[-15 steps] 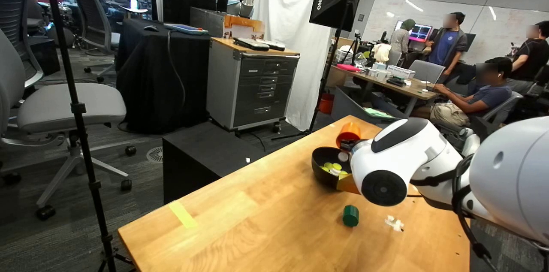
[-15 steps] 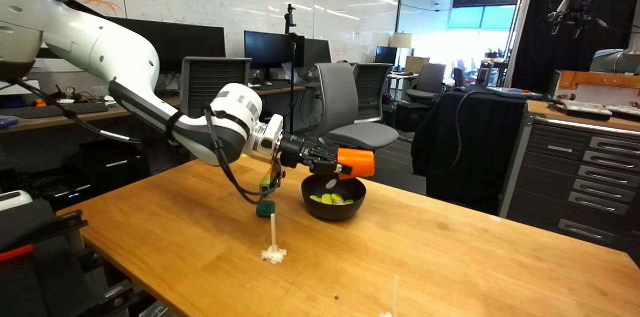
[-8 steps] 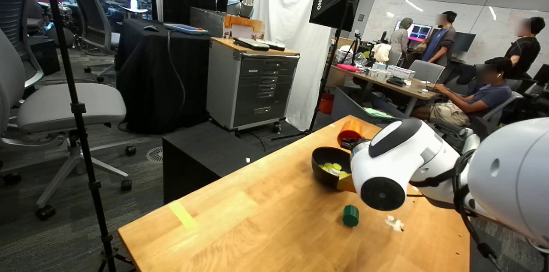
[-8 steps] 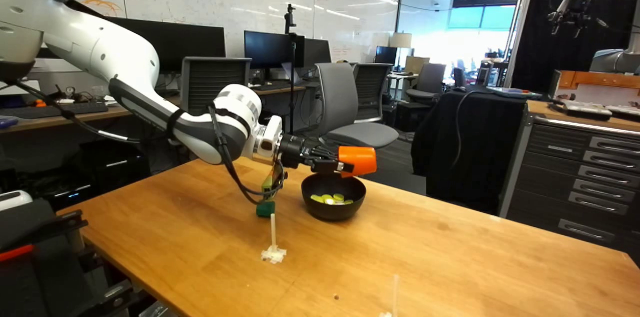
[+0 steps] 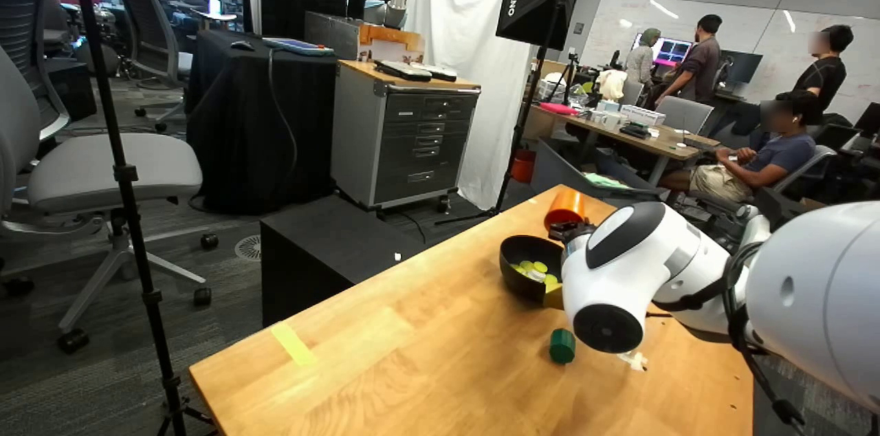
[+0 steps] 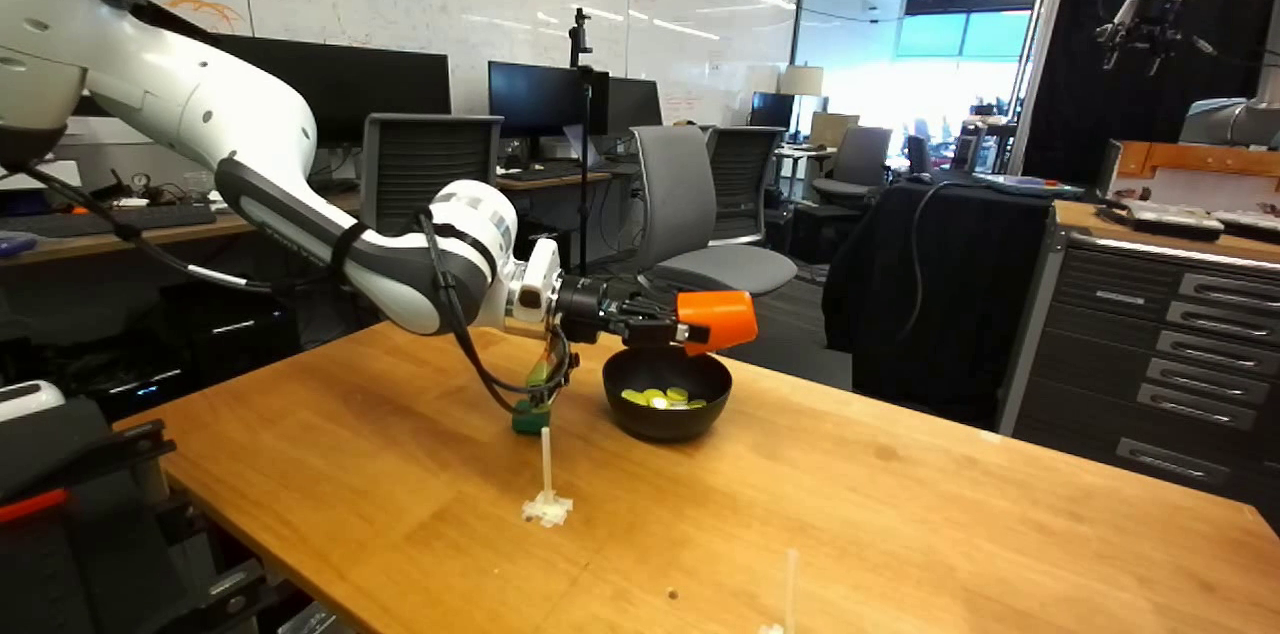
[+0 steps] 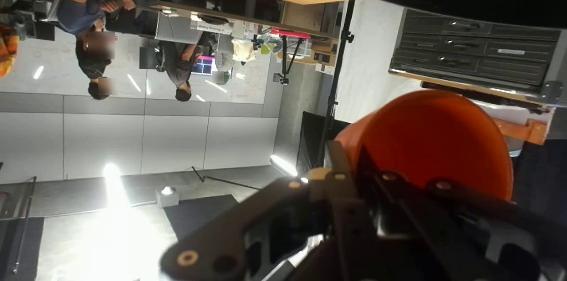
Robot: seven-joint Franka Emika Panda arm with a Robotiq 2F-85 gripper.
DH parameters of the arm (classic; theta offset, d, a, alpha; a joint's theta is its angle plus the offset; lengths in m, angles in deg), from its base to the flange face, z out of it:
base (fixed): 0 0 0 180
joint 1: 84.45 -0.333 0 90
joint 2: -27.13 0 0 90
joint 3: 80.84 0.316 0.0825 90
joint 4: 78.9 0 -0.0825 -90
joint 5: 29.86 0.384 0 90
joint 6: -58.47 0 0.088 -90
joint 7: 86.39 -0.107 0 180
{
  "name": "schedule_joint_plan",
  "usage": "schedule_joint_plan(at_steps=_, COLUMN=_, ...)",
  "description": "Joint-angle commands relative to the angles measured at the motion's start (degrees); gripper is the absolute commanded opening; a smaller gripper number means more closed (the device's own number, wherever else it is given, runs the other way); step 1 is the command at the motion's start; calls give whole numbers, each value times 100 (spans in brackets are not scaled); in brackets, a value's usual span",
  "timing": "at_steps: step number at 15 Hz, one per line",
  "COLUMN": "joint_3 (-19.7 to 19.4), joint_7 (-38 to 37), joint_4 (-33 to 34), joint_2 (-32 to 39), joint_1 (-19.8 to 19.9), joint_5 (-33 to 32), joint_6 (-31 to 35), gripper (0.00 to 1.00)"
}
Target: Move the objects from the orange cup to the black bowl
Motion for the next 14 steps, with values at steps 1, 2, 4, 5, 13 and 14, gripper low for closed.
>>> schedule_joint_plan(at_steps=1, joint_3=77, joint_7=-213, joint_4=167, joint_2=-2, joint_1=99, joint_5=-206, joint_6=-337, gripper=6)
schedule_joint_plan(at_steps=2, joint_3=97, joint_7=-219, joint_4=176, joint_2=-16, joint_1=113, joint_5=-221, joint_6=-373, gripper=6)
schedule_joint_plan(at_steps=4, joint_3=130, joint_7=-246, joint_4=183, joint_2=-57, joint_1=152, joint_5=-227, joint_6=-374, gripper=6)
schedule_joint_plan(at_steps=5, joint_3=144, joint_7=-256, joint_4=190, joint_2=-82, joint_1=182, joint_5=-213, joint_6=-370, gripper=6)
schedule_joint_plan(at_steps=13, joint_3=191, joint_7=-481, joint_4=206, joint_2=-494, joint_1=621, joint_5=-204, joint_6=-6, gripper=5)
schedule_joint_plan(at_steps=14, joint_3=200, joint_7=-477, joint_4=199, joint_2=-565, joint_1=673, joint_5=-208, joint_6=50, gripper=5)
